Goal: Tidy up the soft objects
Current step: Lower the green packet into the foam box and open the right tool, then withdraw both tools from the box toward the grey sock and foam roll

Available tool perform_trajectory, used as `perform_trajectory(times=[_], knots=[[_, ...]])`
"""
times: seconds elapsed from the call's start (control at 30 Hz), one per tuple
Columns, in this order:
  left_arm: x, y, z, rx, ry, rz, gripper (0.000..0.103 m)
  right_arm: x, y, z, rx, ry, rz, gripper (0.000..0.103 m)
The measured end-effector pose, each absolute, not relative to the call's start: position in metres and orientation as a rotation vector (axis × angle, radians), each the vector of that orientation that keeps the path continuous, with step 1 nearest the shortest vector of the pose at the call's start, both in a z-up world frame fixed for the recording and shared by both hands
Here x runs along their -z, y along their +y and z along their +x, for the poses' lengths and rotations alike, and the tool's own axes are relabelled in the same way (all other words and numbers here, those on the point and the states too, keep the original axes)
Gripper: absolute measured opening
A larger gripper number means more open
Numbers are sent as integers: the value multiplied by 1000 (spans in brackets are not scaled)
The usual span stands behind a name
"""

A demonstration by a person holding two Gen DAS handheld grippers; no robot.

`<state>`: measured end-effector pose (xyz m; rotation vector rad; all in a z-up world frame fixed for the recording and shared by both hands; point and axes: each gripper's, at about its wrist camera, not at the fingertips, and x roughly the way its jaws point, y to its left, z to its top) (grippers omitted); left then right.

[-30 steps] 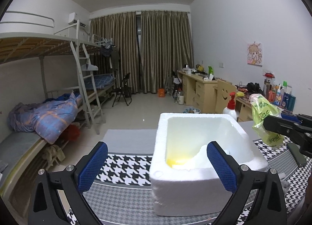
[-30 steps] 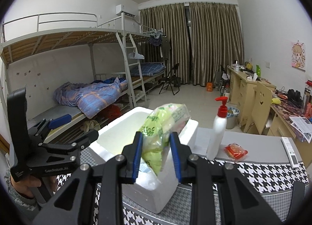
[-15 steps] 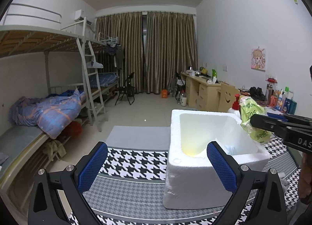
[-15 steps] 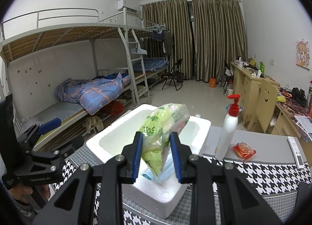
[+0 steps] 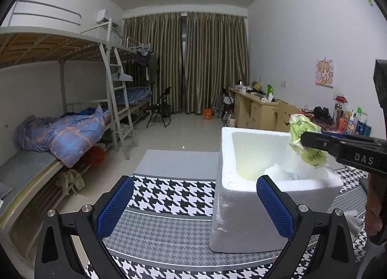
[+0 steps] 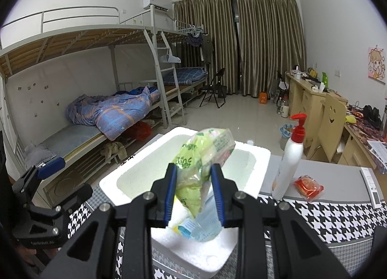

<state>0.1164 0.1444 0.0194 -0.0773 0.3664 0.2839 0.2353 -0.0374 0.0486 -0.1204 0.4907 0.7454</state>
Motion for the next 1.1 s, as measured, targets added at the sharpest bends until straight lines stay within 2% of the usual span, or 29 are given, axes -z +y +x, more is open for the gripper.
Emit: perform_trajectory(times=[0.03, 0.1, 0.57, 0.77, 0.83, 0.9, 1.03, 1.1], knots=[[-19, 146, 116, -284, 366, -82, 102, -48, -38, 235, -745, 493, -119, 45], [-19, 148, 114, -295, 364, -91, 102, -48, -38, 234, -745, 490, -121, 63], [-9, 141, 121, -304, 421, -65, 102, -50, -46, 224, -746, 472, -130, 65], [-13, 141, 115, -317, 376, -88, 102, -50, -55, 219, -750, 461, -121, 65], [-14, 146, 115, -294, 383, -129, 102, -50, -59, 219, -748, 457, -108, 68], [-14, 144, 115, -275, 391, -123, 102, -51, -62, 216, -741, 444, -100, 82], [-13, 134, 118, -263, 420, -72, 102, -53, -68, 212, -736, 425, -93, 85], [-12, 131, 118, -255, 427, -67, 102, -52, -70, 208, -727, 422, -96, 93]])
